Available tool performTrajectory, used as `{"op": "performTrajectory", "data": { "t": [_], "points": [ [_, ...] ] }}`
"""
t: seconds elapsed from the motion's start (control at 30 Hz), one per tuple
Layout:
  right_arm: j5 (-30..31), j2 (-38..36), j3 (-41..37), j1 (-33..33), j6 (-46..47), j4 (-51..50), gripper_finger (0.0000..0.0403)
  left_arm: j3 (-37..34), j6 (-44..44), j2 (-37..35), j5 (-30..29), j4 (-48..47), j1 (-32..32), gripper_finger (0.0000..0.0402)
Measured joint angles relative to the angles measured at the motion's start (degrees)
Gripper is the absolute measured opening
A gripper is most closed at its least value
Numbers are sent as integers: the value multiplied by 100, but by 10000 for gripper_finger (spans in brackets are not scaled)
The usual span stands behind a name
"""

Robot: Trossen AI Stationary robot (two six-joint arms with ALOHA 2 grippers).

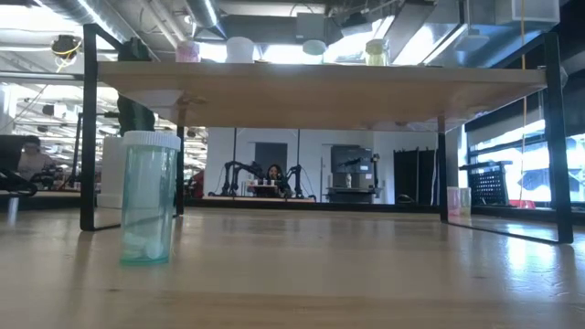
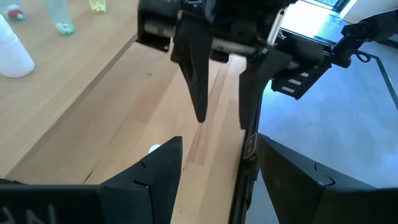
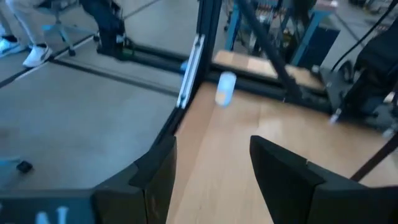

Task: Pick and place medicine bottles onto shelf by color
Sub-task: Put the blue pill bottle on the shelf aligned with the other blue pill bottles

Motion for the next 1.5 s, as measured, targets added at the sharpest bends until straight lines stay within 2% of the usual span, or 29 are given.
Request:
{"op": "performTrajectory", "data": {
  "t": [0.13, 0.33, 0.43, 0.53, 0.67, 0.8, 1.3, 1.5],
  "points": [
    [-35, 0, 342, -21, -212, -124, 207, 0, 0, 0, 2, -2, -1, 202],
    [-488, 414, 1039, -64, -225, -387, 207, 0, 2, 0, 4, -2, -11, 202],
    [-452, 735, 1466, -64, -227, -1180, 207, -2, 2, 0, 4, -2, -22, 202],
    [-25, 861, 1835, -58, -3, -2480, 207, -2, 4, 0, 4, -2, -39, 202],
    [151, 867, 1920, -81, 485, -3503, 207, -4, 4, 0, 7, -2, -59, 202],
    [-73, 917, 1871, -152, 389, -3259, 207, -4, 7, 0, 7, -6, -72, 202],
    [-3, 1246, 1846, -398, 413, -3301, 207, -4, 14, 0, 6, -9, -68, 202],
    [-226, 1343, 1846, -446, 354, -3366, 207, -4, 13, 0, 7, -11, -66, 202]
  ]
}}
